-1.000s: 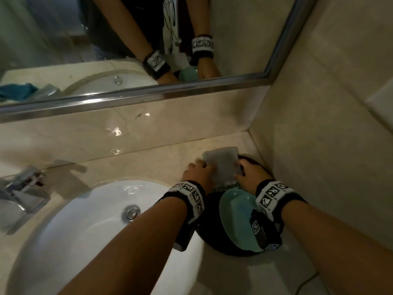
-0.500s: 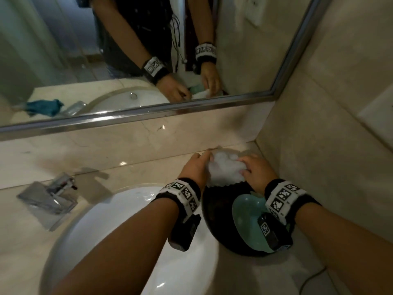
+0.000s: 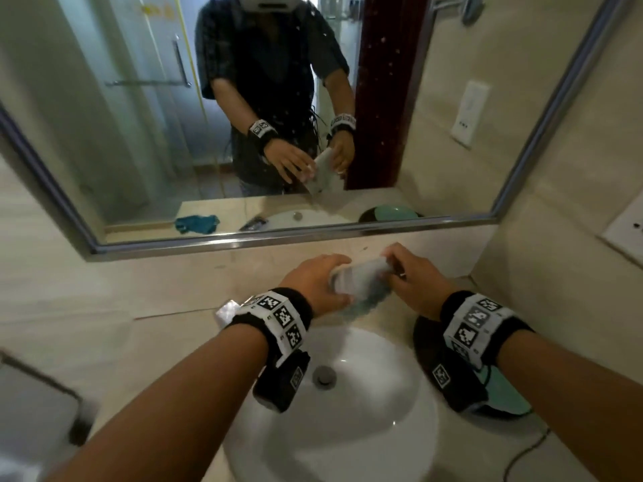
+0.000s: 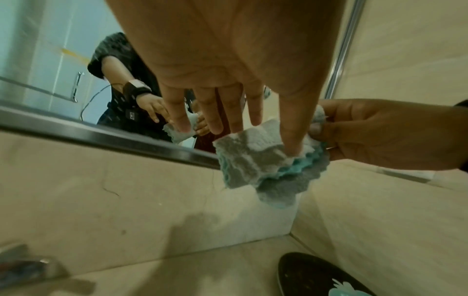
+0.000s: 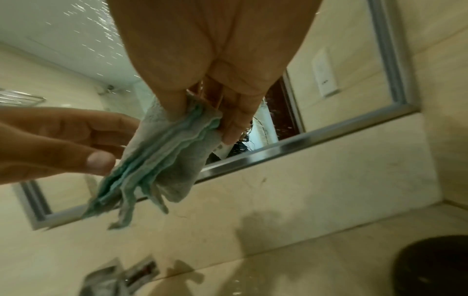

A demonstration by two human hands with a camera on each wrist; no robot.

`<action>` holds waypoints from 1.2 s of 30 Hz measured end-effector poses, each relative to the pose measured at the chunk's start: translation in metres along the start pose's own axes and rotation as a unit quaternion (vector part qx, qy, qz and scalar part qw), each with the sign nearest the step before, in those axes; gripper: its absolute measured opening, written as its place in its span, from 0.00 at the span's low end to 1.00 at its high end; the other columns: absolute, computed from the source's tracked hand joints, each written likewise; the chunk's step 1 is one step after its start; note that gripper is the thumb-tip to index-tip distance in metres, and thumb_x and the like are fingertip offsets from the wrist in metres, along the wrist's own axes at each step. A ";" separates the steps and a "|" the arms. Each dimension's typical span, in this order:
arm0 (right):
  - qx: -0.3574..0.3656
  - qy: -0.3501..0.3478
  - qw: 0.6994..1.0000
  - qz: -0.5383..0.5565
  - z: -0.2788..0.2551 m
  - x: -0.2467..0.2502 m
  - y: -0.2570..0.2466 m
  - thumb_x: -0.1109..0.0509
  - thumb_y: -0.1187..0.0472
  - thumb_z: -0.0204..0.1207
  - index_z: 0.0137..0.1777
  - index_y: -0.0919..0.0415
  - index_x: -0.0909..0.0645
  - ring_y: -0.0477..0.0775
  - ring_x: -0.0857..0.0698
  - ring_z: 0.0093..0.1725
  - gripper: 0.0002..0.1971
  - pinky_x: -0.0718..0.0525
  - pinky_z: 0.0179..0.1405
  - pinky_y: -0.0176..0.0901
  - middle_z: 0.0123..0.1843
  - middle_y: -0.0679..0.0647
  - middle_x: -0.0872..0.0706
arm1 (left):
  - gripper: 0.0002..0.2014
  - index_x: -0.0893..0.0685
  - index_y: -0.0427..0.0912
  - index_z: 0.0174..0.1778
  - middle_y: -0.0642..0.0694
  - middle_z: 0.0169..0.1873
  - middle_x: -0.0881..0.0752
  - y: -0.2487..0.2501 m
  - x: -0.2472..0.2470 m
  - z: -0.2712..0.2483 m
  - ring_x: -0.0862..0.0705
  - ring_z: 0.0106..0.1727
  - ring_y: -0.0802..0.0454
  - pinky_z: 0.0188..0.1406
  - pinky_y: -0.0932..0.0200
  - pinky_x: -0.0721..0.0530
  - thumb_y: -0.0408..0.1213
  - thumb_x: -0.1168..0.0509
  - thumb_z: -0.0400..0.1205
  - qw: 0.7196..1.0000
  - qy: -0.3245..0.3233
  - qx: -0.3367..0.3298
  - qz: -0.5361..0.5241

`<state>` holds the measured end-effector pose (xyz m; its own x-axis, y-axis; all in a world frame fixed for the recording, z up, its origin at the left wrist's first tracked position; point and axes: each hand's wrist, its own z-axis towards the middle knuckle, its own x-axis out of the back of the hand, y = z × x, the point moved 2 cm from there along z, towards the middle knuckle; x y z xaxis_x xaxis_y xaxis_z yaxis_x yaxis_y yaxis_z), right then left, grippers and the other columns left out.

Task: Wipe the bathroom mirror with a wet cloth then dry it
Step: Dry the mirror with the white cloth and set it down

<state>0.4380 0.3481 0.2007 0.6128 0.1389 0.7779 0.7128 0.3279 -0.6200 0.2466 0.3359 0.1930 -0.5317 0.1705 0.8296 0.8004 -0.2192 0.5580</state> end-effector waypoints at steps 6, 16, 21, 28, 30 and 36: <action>0.106 0.013 0.992 0.069 -0.003 -0.015 -0.109 0.30 0.60 0.77 0.53 0.52 0.25 0.37 0.20 0.37 0.08 0.22 0.39 0.27 0.41 0.43 0.20 | 0.22 0.24 0.53 0.69 0.50 0.60 0.17 -0.020 0.072 -0.063 0.19 0.57 0.50 0.56 0.54 0.20 0.43 0.30 0.78 0.998 0.065 0.000 0.002; 0.177 0.046 0.982 0.040 0.010 -0.016 -0.187 0.30 0.59 0.77 0.50 0.48 0.26 0.35 0.22 0.37 0.08 0.28 0.33 0.22 0.40 0.38 0.22 | 0.23 0.25 0.51 0.70 0.47 0.53 0.17 -0.048 0.136 -0.111 0.21 0.39 0.61 0.41 0.66 0.21 0.47 0.31 0.79 0.981 0.159 0.074 -0.080; 0.189 -0.029 0.976 0.107 0.024 -0.026 -0.188 0.31 0.58 0.78 0.53 0.50 0.25 0.36 0.19 0.44 0.07 0.26 0.37 0.19 0.47 0.45 0.17 | 0.35 0.27 0.53 0.69 0.48 0.58 0.17 -0.038 0.137 -0.104 0.16 0.56 0.52 0.60 0.53 0.17 0.49 0.21 0.67 0.968 0.139 0.077 -0.197; 0.203 -0.099 0.958 0.176 0.051 -0.039 -0.179 0.27 0.64 0.74 0.56 0.51 0.25 0.49 0.18 0.52 0.15 0.19 0.51 0.37 0.55 0.51 0.20 | 0.24 0.26 0.51 0.53 0.49 0.52 0.18 -0.041 0.140 -0.102 0.14 0.49 0.53 0.47 0.55 0.12 0.36 0.20 0.68 0.960 0.202 0.066 -0.183; 0.217 -0.060 0.963 0.149 0.058 -0.038 -0.183 0.23 0.61 0.69 0.60 0.48 0.28 0.48 0.22 0.58 0.23 0.21 0.56 0.38 0.61 0.50 0.26 | 0.23 0.27 0.52 0.49 0.47 0.51 0.17 -0.042 0.144 -0.103 0.14 0.50 0.49 0.48 0.48 0.12 0.34 0.21 0.68 0.963 0.202 0.053 -0.170; 0.223 -0.130 0.960 0.112 0.077 -0.041 -0.199 0.21 0.57 0.67 0.79 0.47 0.39 0.45 0.31 0.73 0.42 0.31 0.72 0.40 0.76 0.47 0.32 | 0.23 0.29 0.60 0.41 0.45 0.51 0.15 -0.057 0.169 -0.106 0.14 0.52 0.48 0.49 0.44 0.12 0.33 0.22 0.69 0.972 0.178 0.033 -0.147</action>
<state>0.2446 0.3490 0.3005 0.5874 0.4620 0.6645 0.3206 0.6210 -0.7152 0.0817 0.2749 0.3035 -0.7932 -0.1299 0.5950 0.6088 -0.1463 0.7797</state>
